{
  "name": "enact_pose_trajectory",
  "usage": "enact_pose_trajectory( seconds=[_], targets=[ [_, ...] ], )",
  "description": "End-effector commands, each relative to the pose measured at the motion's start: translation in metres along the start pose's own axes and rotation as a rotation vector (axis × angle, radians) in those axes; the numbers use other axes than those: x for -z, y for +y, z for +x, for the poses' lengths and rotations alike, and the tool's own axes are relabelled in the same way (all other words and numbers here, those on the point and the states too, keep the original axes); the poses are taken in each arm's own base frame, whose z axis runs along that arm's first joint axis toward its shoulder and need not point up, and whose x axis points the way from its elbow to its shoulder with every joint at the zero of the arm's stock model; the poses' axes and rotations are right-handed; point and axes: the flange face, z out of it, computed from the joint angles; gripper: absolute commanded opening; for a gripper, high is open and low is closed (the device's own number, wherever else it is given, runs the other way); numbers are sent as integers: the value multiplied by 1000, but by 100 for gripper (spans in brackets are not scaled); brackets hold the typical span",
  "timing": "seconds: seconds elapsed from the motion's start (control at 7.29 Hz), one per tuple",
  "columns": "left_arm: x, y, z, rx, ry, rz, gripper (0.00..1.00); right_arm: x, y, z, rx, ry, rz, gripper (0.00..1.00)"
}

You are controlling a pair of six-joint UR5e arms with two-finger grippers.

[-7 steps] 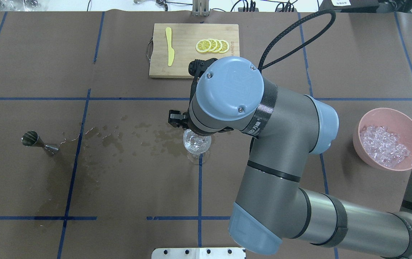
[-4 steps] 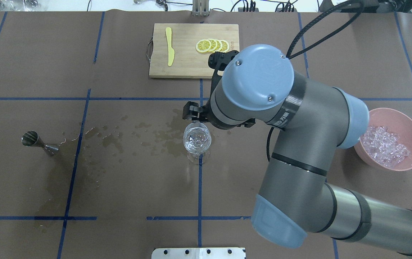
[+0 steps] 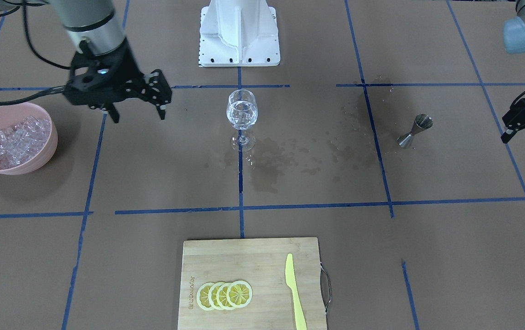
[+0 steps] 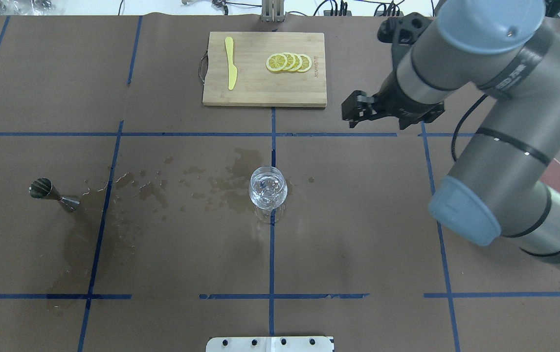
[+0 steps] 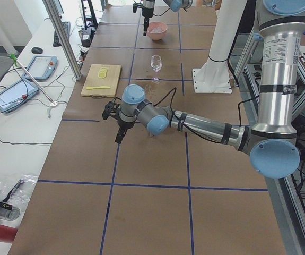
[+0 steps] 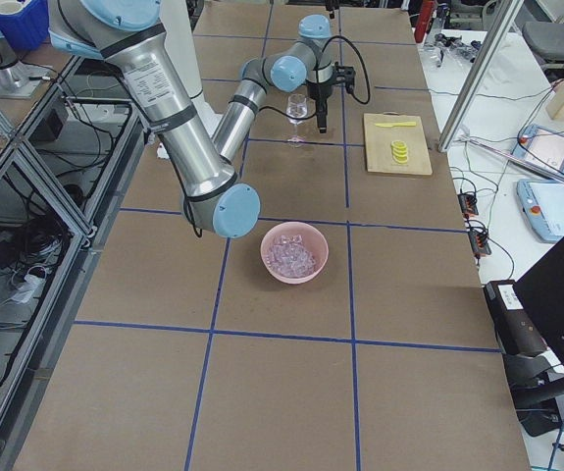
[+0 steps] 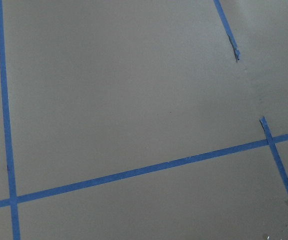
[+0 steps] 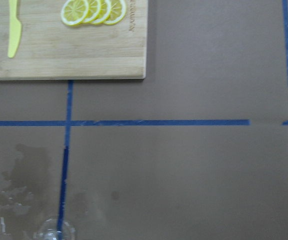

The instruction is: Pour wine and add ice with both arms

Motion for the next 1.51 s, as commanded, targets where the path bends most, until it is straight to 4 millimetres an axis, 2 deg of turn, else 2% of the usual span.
enact_pose_trajectory(
  seconds=[0.0, 0.14, 0.27, 0.41, 0.55, 0.69, 0.82, 0.96, 1.1, 1.23, 1.37],
  targets=[
    [78, -51, -54, -4, -99, -3, 100, 24, -36, 128, 102, 40, -18, 100],
    [92, -57, -71, -29, -118, -51, 100, 32, -44, 193, 128, 64, -28, 100],
    [98, -55, -84, -55, -120, -65, 100, 28, -43, 252, 164, 80, -64, 100],
    [90, -44, -96, -19, -52, -81, 100, 23, -47, 311, 185, 106, -91, 100],
    [76, -11, -107, 6, -9, -111, 100, 31, -53, 370, 168, 111, -100, 100],
    [73, -1, -109, -6, -6, -92, 100, 33, -50, 420, 130, 83, -119, 100],
    [75, 1, -108, -19, -7, -84, 100, 21, -33, 478, 71, 49, -150, 100],
    [66, 33, -113, 7, -2, -115, 100, 14, -11, 501, 106, 36, -129, 100],
    [63, 39, -115, -12, -5, -101, 100, 15, -1, 504, 139, 38, -96, 100],
    [76, 35, -104, -72, -11, -35, 100, 16, -2, 502, 141, 48, -92, 100],
    [57, 59, -122, -32, -12, -83, 100, 13, -1, 505, 134, 50, -101, 100]
  ],
)
